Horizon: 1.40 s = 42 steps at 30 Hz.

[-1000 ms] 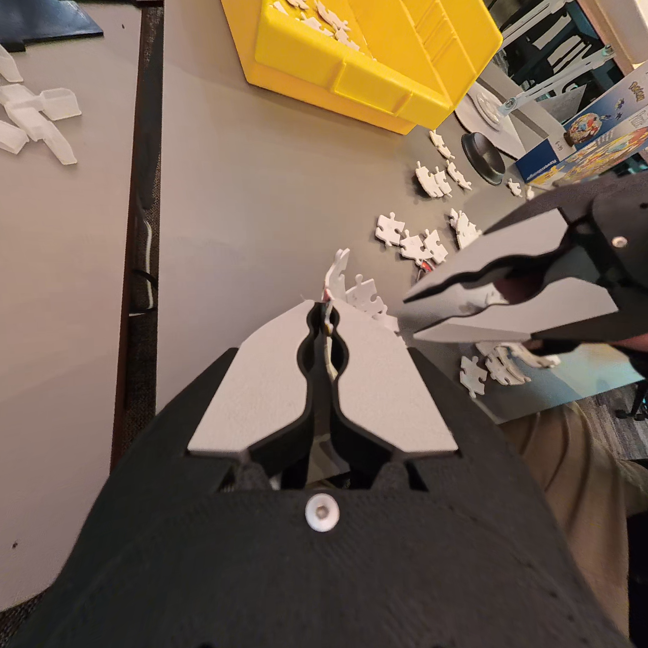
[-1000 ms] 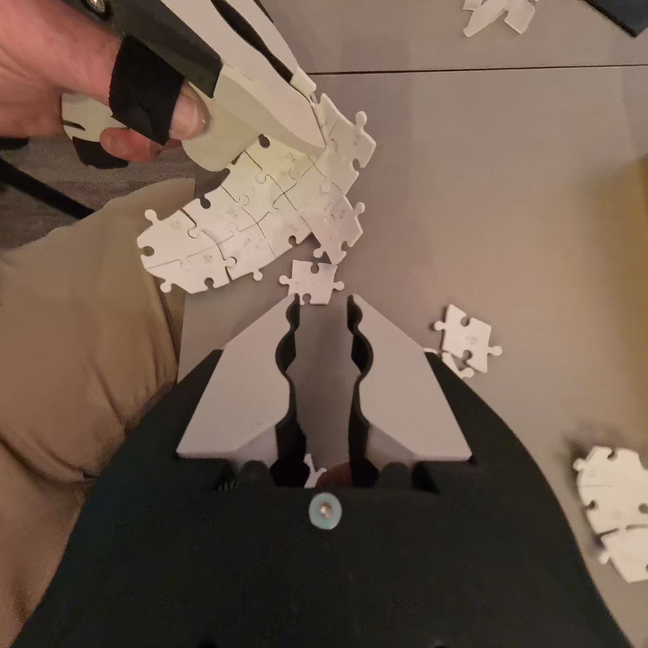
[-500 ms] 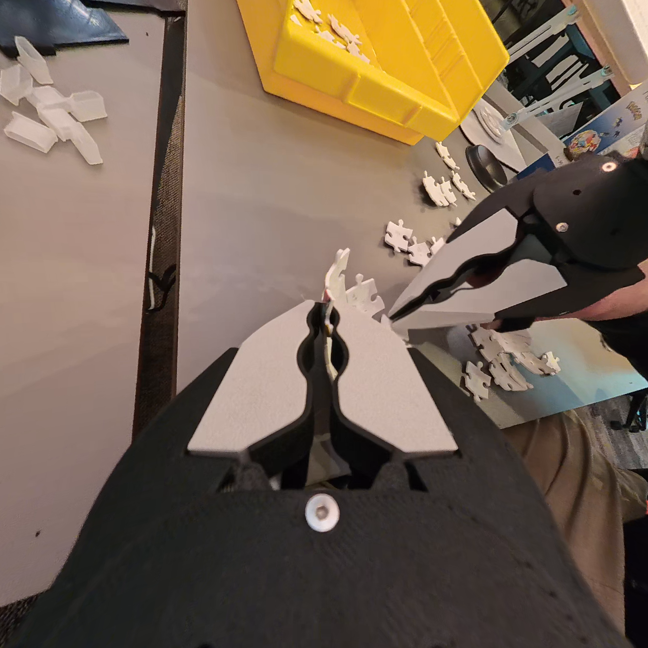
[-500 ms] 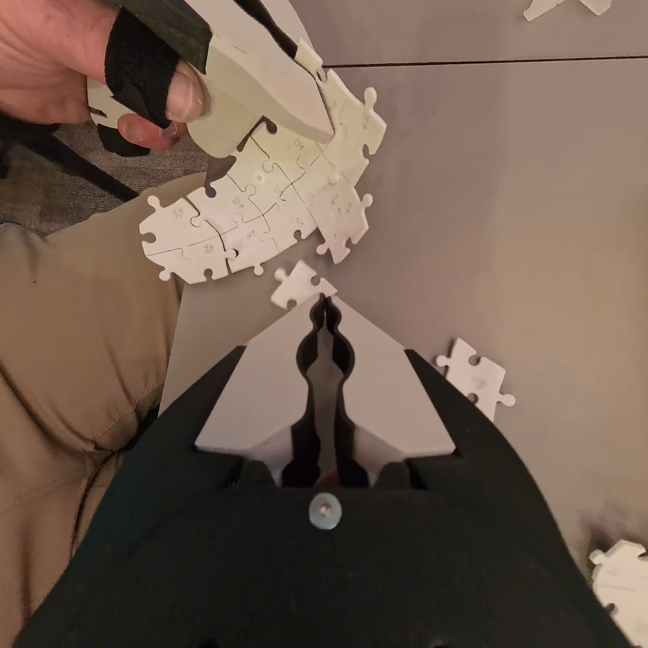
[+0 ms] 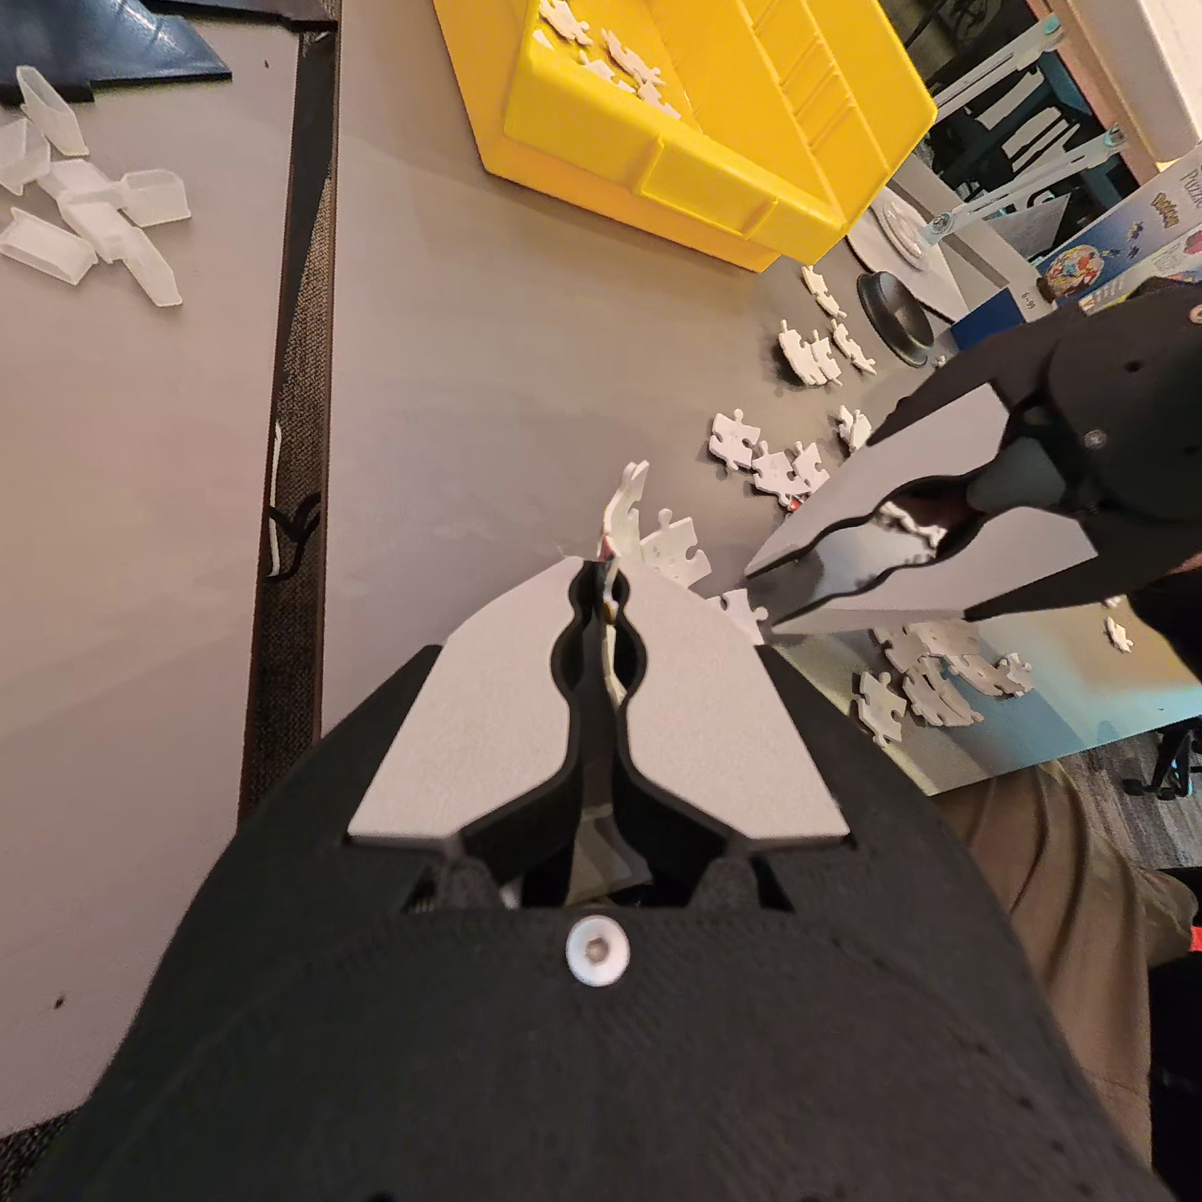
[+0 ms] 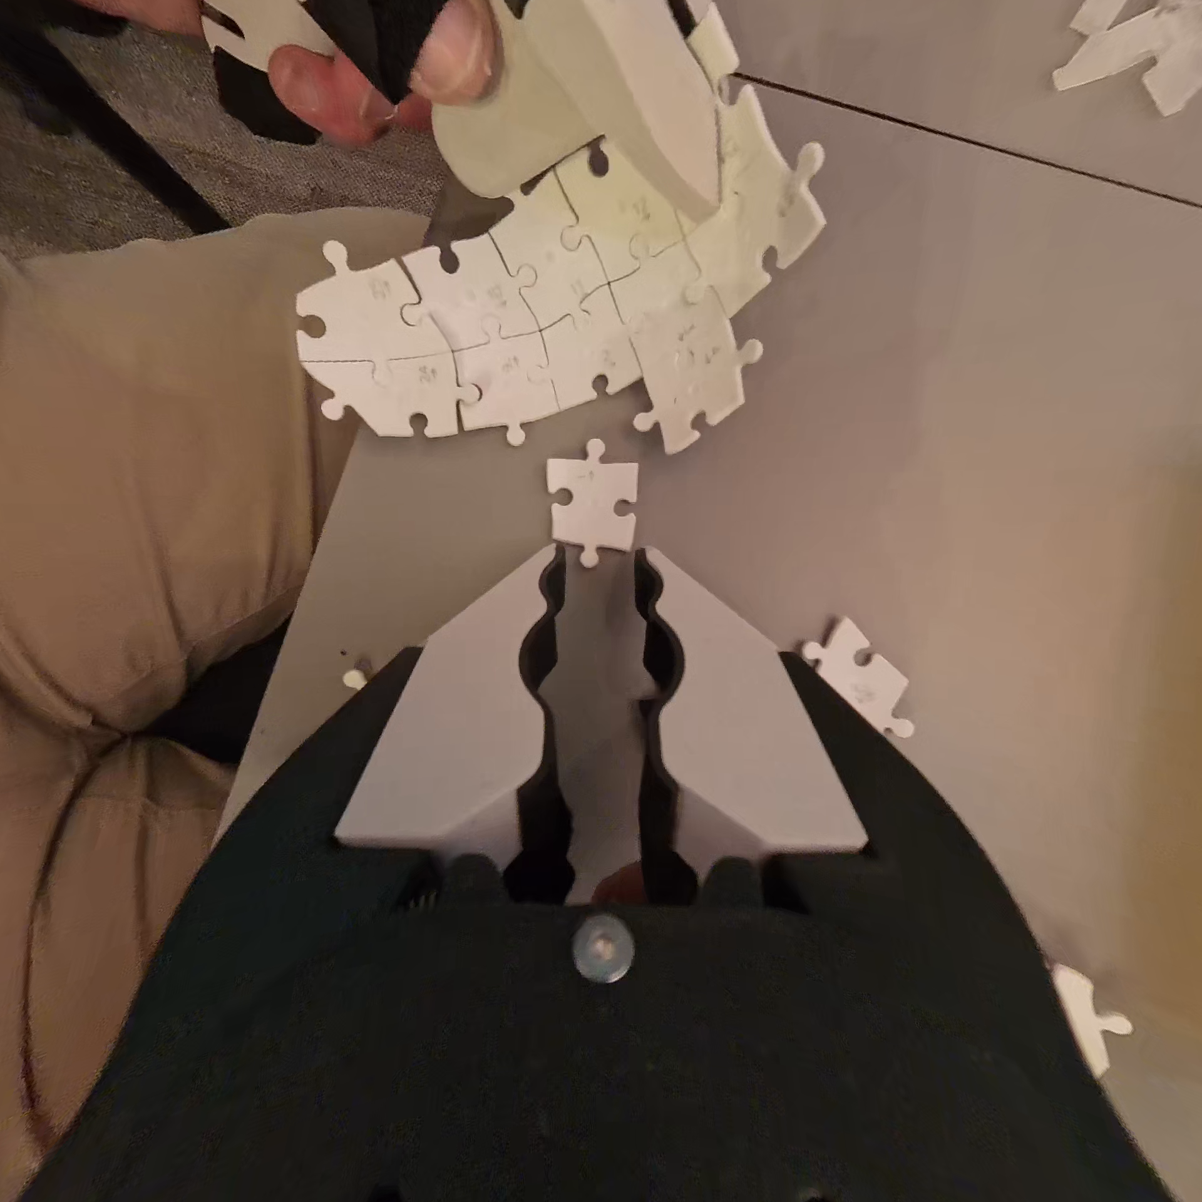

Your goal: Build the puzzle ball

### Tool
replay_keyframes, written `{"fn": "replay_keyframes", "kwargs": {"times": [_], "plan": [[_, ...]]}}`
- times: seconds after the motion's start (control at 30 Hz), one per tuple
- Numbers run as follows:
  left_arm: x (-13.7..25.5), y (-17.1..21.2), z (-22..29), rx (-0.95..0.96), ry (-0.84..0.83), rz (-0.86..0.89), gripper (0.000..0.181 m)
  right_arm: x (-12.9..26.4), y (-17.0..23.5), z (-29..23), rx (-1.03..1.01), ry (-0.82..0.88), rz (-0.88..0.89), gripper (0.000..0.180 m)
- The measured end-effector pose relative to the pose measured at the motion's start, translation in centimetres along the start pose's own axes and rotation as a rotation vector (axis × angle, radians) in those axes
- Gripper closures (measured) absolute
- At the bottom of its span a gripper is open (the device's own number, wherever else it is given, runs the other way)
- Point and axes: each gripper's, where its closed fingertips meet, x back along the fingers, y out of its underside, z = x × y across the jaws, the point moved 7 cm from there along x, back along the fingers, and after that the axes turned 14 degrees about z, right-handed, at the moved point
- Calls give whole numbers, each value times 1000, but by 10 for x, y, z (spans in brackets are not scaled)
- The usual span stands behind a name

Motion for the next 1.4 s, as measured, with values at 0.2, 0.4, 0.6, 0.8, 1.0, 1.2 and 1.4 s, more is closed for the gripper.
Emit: {"fn": "replay_keyframes", "kwargs": {"times": [0.2, 0.4, 0.6, 0.8, 1.0, 1.2, 1.4], "plan": [[0, 0, 0, 0, 1, 0, 177, -9, -2, -8, 30, 35, -18, 166], [-1, 1, -1, 6, 4, -5, 177, -9, -2, -12, 71, 61, -8, 167], [-2, 1, 0, 12, 12, -17, 177, -6, -11, -18, 236, 114, -43, 166], [-4, 2, 2, 12, 20, -35, 177, -8, -22, -17, 393, 136, -157, 166], [-4, 2, 3, 11, 21, -38, 177, -13, -26, -18, 469, 102, -228, 166], [-5, 2, 3, 10, 23, -42, 177, -16, -27, -15, 487, 84, -295, 166], [-5, 2, 3, 11, 25, -41, 177, -17, -27, -14, 499, 92, -304, 164]]}}
